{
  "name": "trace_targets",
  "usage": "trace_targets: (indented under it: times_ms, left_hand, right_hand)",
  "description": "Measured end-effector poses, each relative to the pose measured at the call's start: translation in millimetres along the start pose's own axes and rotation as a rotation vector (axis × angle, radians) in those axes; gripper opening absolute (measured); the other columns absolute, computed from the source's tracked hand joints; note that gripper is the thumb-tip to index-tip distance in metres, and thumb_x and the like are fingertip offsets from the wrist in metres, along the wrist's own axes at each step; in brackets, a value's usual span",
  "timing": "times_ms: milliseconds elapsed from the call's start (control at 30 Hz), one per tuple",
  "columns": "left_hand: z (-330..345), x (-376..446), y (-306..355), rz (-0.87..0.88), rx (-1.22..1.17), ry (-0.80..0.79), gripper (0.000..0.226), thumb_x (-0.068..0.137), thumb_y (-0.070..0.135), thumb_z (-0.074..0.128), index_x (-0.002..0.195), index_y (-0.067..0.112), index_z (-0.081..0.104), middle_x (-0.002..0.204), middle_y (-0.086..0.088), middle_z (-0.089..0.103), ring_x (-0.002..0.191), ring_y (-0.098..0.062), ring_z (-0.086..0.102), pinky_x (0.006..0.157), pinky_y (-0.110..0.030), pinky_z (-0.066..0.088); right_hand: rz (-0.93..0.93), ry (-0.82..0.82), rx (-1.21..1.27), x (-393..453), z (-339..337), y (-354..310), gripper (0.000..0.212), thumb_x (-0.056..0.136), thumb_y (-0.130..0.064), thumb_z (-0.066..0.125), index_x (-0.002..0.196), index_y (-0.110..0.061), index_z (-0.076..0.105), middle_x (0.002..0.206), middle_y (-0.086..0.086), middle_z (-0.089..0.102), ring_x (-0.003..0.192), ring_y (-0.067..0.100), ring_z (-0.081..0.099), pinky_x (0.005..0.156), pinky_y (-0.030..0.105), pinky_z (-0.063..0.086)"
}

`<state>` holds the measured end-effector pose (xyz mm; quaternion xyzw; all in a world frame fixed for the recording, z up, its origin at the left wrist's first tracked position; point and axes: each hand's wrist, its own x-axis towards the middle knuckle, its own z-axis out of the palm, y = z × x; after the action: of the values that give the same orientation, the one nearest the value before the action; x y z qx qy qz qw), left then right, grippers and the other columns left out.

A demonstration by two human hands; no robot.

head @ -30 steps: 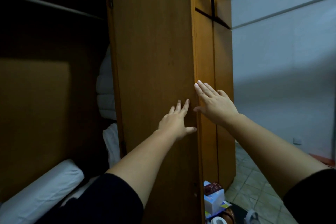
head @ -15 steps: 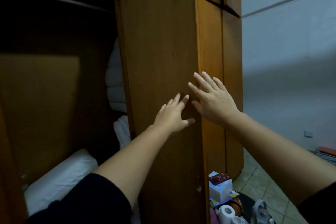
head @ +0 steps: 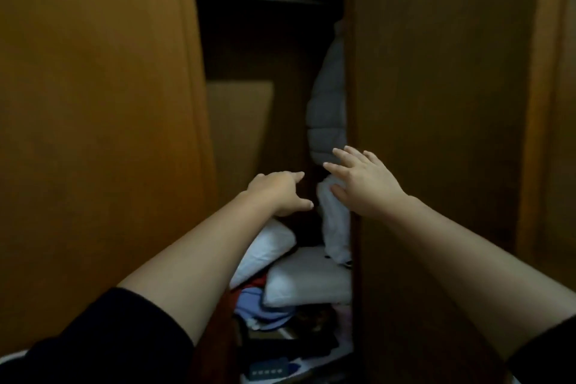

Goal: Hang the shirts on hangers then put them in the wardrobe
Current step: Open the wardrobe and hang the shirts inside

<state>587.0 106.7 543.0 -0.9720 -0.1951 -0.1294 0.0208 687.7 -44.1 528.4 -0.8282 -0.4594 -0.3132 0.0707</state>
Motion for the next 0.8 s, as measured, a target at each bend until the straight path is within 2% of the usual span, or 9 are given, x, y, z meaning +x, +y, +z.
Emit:
trace_targets:
  times_ms: [133, 233, 400, 533, 800]
  left_hand:
    - [0, -45, -89, -0.189, 0.076, 0.018, 0.079, 0.088, 0.059, 0.055, 0.152, 0.033, 0.018, 0.157, 0.001, 0.028, 0.142, -0.023, 0.029, 0.115, -0.044, 0.022]
    - [-6, -89, -152, -0.33, 0.065, -0.052, 0.079, 0.089, 0.058, 0.055, 0.152, 0.032, 0.017, 0.158, 0.0, 0.025, 0.144, -0.024, 0.025, 0.117, -0.047, 0.018]
    - [-11, -166, -227, -0.63, 0.106, -0.093, 0.078, 0.088, 0.06, 0.054, 0.152, 0.031, 0.02, 0.155, 0.0, 0.031, 0.141, -0.024, 0.031, 0.115, -0.044, 0.023]
    - [-14, -237, -256, -0.9, 0.162, -0.078, 0.077, 0.087, 0.06, 0.055, 0.151, 0.03, 0.024, 0.153, 0.001, 0.037, 0.136, -0.023, 0.04, 0.11, -0.039, 0.033]
    - [-14, -387, -239, -1.394, 0.218, -0.061, 0.077, 0.09, 0.059, 0.051, 0.153, 0.029, 0.018, 0.157, 0.004, 0.027, 0.138, -0.02, 0.035, 0.11, -0.038, 0.029]
  right_hand:
    - [-0.139, -0.029, 0.132, 38, 26, -91, 0.054, 0.097, -0.046, 0.04, 0.147, -0.03, 0.028, 0.158, 0.002, 0.016, 0.145, 0.02, 0.012, 0.116, 0.041, 0.013]
    - [-0.284, -0.06, 0.242, 60, 40, -161, 0.055, 0.097, -0.046, 0.039, 0.148, -0.031, 0.026, 0.158, 0.001, 0.017, 0.145, 0.02, 0.015, 0.116, 0.041, 0.017]
    - [-0.509, -0.106, 0.39, 83, 49, -278, 0.055, 0.097, -0.048, 0.04, 0.148, -0.033, 0.024, 0.157, -0.001, 0.019, 0.144, 0.019, 0.017, 0.117, 0.042, 0.018]
    - [-0.75, -0.083, 0.478, 86, 45, -364, 0.055, 0.097, -0.048, 0.04, 0.147, -0.032, 0.025, 0.157, -0.001, 0.02, 0.144, 0.019, 0.019, 0.115, 0.041, 0.018]
    - [-1.288, -0.02, 0.688, 26, 13, -492, 0.056, 0.097, -0.046, 0.038, 0.148, -0.027, 0.025, 0.156, 0.002, 0.023, 0.142, 0.019, 0.023, 0.113, 0.038, 0.02]
